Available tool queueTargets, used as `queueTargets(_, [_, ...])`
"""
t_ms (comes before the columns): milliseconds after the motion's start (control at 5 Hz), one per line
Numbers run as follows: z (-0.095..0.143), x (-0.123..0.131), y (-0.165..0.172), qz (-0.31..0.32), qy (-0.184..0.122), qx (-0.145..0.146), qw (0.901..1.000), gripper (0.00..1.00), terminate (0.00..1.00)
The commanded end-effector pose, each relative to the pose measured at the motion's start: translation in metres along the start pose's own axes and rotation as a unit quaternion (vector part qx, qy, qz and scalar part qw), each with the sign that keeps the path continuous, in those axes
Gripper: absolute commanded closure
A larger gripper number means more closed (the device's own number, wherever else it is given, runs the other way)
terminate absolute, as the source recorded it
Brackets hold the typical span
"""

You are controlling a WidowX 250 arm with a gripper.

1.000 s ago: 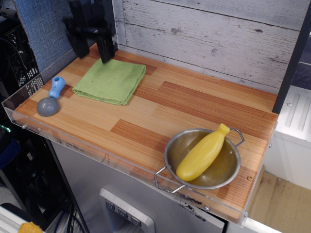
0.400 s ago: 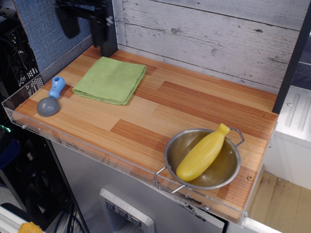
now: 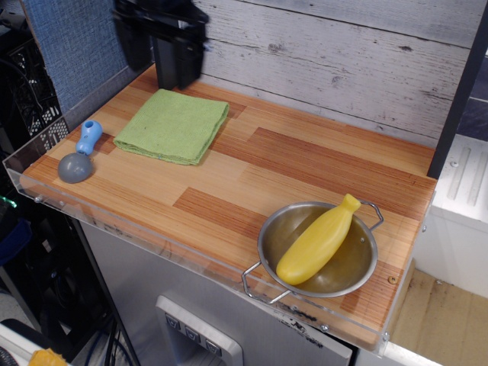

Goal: Slide the green cloth slightly behind the wok.

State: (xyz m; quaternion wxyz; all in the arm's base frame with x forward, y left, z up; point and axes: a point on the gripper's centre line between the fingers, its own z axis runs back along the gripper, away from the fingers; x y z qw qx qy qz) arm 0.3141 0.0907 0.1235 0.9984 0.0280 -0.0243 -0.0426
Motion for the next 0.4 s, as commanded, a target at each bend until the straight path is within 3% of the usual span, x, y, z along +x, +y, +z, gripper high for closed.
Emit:
queueTargets(0, [0.0219, -0.0021, -0.0011, 0.002, -0.031, 0.010, 0.9995, 0.00, 0.00])
queueTargets(200, [0.0219, -0.0021, -0.0011, 0.002, -0.031, 0.010, 0.9995, 0.00, 1.00])
